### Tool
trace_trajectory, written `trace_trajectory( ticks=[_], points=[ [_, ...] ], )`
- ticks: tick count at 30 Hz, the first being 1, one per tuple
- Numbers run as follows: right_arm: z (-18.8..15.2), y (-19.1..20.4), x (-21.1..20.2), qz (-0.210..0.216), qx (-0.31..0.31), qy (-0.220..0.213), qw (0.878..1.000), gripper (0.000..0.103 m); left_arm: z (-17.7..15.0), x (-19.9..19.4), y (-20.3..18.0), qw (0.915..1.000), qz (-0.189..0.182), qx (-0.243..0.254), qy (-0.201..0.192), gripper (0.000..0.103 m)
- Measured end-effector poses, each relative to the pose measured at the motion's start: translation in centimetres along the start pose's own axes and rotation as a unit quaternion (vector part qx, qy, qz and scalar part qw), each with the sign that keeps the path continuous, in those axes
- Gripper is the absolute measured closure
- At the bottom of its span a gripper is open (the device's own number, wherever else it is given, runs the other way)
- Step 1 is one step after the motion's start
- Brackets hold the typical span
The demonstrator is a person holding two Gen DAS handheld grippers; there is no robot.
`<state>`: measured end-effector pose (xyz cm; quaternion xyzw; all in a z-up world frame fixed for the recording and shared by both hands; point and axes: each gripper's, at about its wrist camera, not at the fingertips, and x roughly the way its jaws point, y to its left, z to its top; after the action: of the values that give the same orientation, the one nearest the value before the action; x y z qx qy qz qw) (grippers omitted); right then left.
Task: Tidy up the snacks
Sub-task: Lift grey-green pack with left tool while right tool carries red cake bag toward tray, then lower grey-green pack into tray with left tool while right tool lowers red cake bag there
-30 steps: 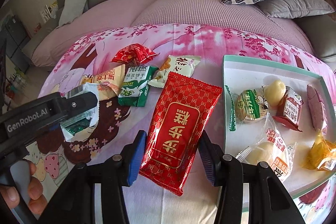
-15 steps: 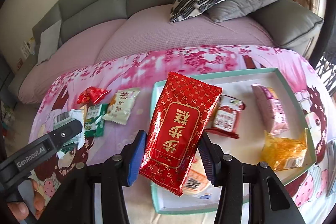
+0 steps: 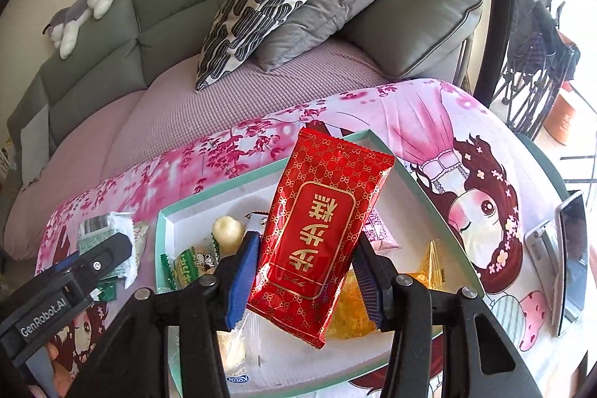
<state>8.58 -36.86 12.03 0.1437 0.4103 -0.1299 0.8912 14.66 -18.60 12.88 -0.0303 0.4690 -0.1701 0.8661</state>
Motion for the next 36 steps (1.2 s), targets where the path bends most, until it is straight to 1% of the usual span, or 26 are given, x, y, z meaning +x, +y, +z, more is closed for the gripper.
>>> trace_trajectory(
  ticks=[5, 9, 12, 17, 21, 26, 31, 36],
  points=[
    [-0.1, -0.1, 2.0, 0.026, 0.003, 0.016, 1.0, 0.05, 0.0, 2.6, -1.7, 0.9997, -0.002, 0.016, 0.018, 0.042],
    [-0.5, -0.2, 3.7, 0.014, -0.001, 0.035, 0.999, 0.05, 0.2, 4.3, -2.0, 0.9995, -0.001, 0.02, 0.023, 0.042],
    [-0.6, -0.4, 4.4, 0.013, 0.0, 0.043, 0.999, 0.05, 0.3, 5.3, -1.8, 0.9995, -0.001, 0.015, 0.029, 0.042],
    [-0.8, -0.2, 5.0, 0.003, -0.008, 0.052, 0.999, 0.05, 0.3, 6.6, -1.3, 0.9992, 0.005, 0.007, 0.038, 0.042],
    [-0.8, -0.1, 5.3, 0.003, -0.011, 0.057, 0.998, 0.05, 0.2, 7.5, -1.5, 0.9989, 0.003, 0.009, 0.045, 0.042],
    [-0.9, 0.0, 5.5, -0.015, -0.021, 0.059, 0.998, 0.05, 0.0, 8.4, -1.8, 0.9982, 0.006, 0.014, 0.057, 0.042],
    [-0.8, 0.1, 5.4, -0.02, -0.027, 0.061, 0.998, 0.05, 0.1, 8.4, -1.5, 0.998, 0.013, 0.01, 0.061, 0.039],
    [-0.6, 0.2, 4.7, -0.019, -0.03, 0.054, 0.998, 0.05, 0.2, 7.9, -1.3, 0.9978, 0.019, 0.006, 0.063, 0.038]
  ],
)
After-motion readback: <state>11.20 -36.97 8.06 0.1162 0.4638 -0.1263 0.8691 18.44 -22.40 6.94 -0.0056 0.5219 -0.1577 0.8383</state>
